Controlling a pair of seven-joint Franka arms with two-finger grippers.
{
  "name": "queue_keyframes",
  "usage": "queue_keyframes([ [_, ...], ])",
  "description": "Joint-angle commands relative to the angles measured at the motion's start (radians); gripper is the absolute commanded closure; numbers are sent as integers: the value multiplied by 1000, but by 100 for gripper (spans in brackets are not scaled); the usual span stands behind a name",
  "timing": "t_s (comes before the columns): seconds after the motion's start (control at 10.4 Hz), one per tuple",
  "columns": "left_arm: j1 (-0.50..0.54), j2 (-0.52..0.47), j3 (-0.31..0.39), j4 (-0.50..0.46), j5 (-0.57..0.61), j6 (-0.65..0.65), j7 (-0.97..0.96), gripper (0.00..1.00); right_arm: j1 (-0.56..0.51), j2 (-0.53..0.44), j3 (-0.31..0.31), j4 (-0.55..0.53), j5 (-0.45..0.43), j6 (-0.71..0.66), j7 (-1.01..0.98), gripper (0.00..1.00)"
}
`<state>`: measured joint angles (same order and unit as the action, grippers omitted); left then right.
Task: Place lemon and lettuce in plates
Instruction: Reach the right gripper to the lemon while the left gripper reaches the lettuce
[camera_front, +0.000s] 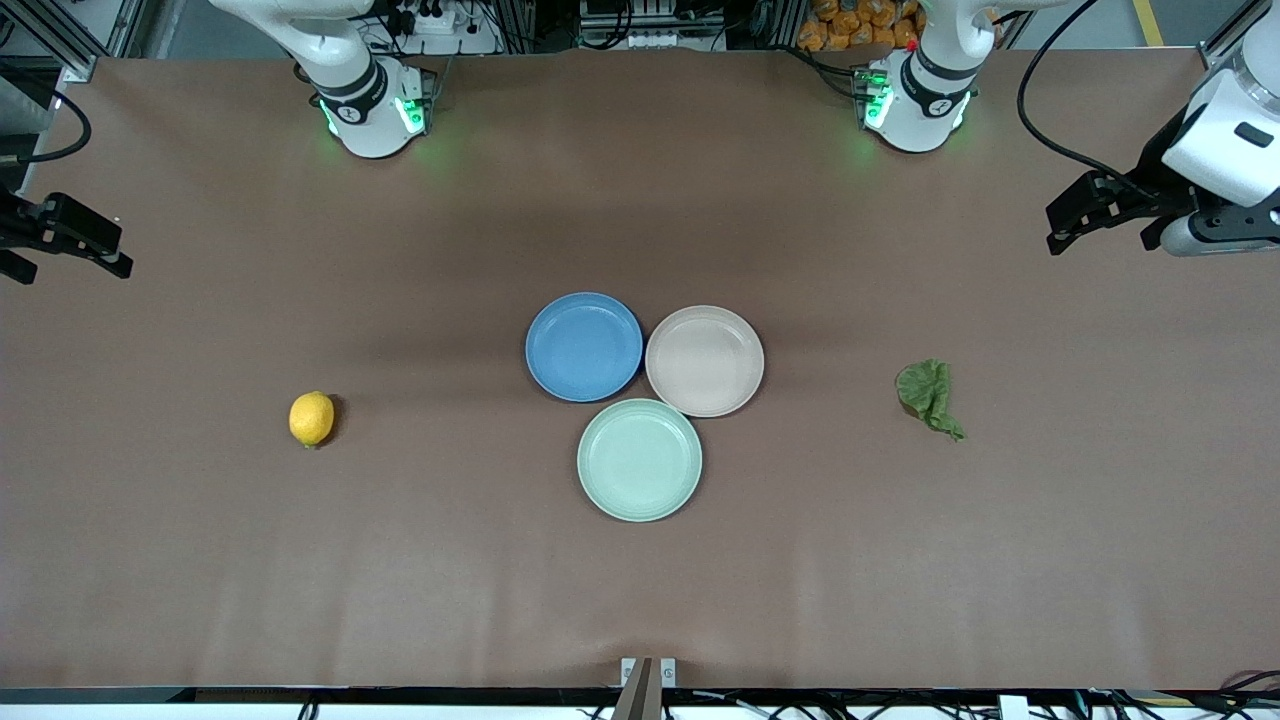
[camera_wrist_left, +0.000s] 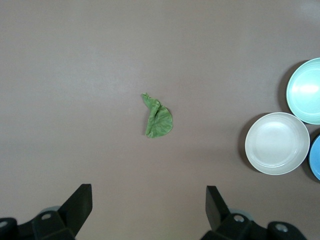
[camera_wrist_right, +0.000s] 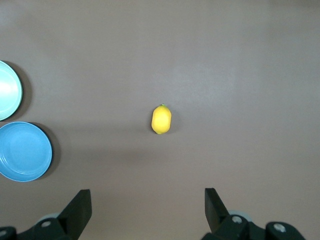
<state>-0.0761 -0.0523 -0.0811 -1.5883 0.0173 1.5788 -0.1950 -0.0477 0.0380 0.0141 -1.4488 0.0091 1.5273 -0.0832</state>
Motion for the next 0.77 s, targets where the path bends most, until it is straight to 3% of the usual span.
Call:
queue_keyframes([
  [0.0, -1, -8, 1, 11, 23, -23, 22, 0, -4, -16, 3, -7, -12, -7, 8, 0],
  [0.29, 9, -5, 1, 2, 13, -36, 25, 0, -4, -16, 3, -7, -12, -7, 8, 0],
  [0.67, 9, 107, 0, -73, 20, 19, 25, 0, -4, -3, -5, -39, -11, 26, 8, 0],
])
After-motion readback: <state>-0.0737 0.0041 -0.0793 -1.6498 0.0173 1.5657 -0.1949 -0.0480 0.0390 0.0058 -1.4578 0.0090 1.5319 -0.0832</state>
